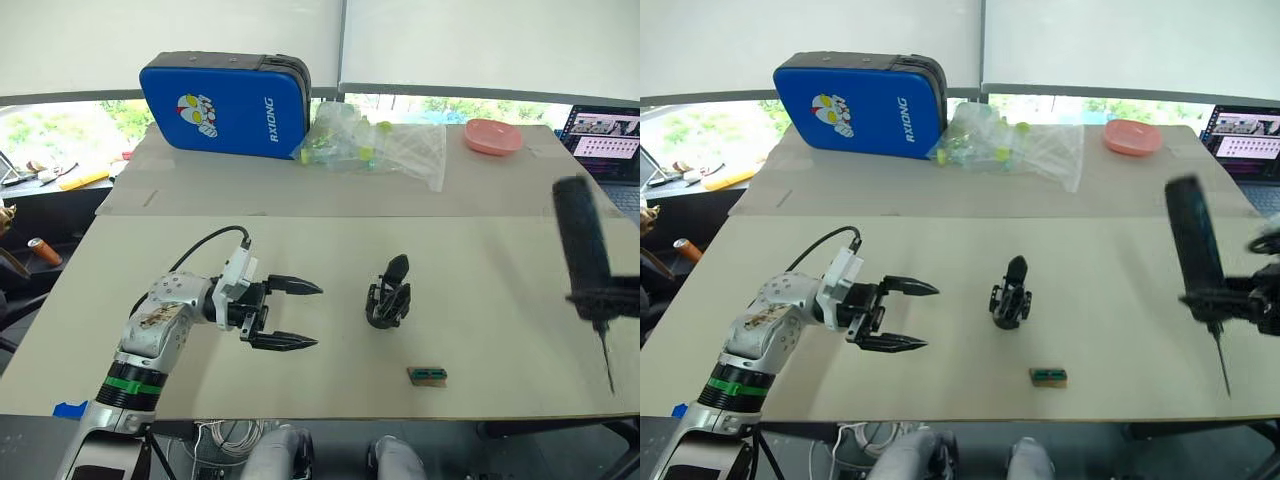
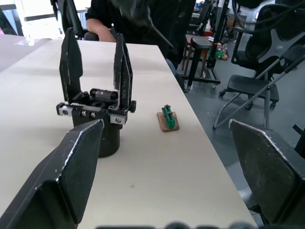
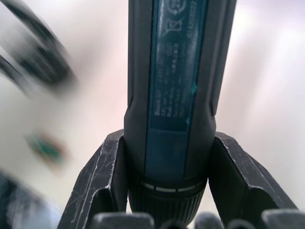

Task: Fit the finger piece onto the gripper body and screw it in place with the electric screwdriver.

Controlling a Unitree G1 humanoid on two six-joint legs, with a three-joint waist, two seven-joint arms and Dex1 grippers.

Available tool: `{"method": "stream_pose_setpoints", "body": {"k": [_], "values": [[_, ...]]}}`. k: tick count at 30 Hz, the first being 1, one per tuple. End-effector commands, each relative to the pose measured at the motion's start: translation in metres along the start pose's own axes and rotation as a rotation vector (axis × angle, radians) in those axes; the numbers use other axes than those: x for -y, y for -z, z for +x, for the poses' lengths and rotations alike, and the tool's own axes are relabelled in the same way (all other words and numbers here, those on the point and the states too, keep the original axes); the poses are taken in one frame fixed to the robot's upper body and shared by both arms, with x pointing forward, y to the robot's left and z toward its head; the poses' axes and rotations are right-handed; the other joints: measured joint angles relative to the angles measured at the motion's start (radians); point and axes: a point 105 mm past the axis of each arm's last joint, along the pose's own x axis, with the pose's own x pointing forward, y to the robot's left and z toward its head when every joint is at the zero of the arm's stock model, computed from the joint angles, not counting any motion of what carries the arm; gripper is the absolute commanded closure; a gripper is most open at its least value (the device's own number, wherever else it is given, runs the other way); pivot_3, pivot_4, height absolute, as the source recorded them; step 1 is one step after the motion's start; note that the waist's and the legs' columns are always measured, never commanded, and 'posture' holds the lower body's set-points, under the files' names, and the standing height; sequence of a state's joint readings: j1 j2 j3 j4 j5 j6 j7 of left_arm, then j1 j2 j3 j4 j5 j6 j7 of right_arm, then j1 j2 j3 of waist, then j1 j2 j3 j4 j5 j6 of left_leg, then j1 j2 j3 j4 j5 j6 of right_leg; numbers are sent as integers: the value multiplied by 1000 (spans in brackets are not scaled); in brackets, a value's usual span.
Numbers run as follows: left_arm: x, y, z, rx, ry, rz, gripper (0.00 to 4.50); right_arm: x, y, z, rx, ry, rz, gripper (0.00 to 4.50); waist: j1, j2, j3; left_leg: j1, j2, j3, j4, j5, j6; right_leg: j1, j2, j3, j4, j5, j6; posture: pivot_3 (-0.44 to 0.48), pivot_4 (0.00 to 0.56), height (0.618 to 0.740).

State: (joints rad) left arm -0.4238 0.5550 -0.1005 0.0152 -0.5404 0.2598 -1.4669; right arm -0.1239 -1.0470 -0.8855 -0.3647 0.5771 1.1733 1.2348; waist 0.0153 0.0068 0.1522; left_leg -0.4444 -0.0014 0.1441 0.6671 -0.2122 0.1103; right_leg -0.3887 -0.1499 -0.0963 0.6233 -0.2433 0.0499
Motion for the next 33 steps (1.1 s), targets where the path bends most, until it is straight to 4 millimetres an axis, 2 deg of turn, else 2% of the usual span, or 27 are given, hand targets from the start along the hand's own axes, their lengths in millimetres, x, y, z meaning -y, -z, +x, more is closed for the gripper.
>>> {"method": "stream_pose_setpoints", "body": {"k": [1,5,10,12,16,19,22,33], "values": [[1,0,-4,-11,-7,36,0,-34,-34,-9,232,10,-164,2565,-1,-1,0,0,0,0,0,0,0,0,0,0,0,0,0,0,150,740],[6,13,-2,-52,-11,44,0,-82,-35,9,480,-60,-279,2565,-3,-5,0,2,1,-3,0,0,0,-1,-2,0,-3,0,0,0,150,740],[19,30,14,-110,-12,31,0,-135,-8,34,531,-226,-327,2565,0,-3,0,1,-1,-2,-1,-1,0,-2,0,0,-2,0,1,0,150,740],[25,38,25,-129,-8,25,0,-145,1,41,556,-289,-330,2565,-1,-4,0,2,-1,-1,-1,-1,0,-2,1,1,-2,0,1,0,150,740],[22,55,44,-180,-76,47,0,-146,23,46,548,-356,-349,2565,0,-4,0,3,-1,0,1,-1,0,-1,2,1,-1,0,2,0,150,740],[23,61,58,-174,-98,51,0,-139,35,44,529,-370,-398,2565,0,-4,0,3,-1,0,2,-1,0,-1,2,1,-1,0,2,0,150,740],[23,66,70,-173,-107,57,0,-129,35,40,537,-327,-414,2565,-1,-4,0,3,-1,0,2,-1,0,-1,2,2,-1,0,1,0,150,740],[35,80,106,-168,-35,22,0,-116,45,31,486,-282,-410,2565,5,-4,0,4,0,-1,1,-3,4,-2,-3,1,1,-1,-1,0,150,740]]}}
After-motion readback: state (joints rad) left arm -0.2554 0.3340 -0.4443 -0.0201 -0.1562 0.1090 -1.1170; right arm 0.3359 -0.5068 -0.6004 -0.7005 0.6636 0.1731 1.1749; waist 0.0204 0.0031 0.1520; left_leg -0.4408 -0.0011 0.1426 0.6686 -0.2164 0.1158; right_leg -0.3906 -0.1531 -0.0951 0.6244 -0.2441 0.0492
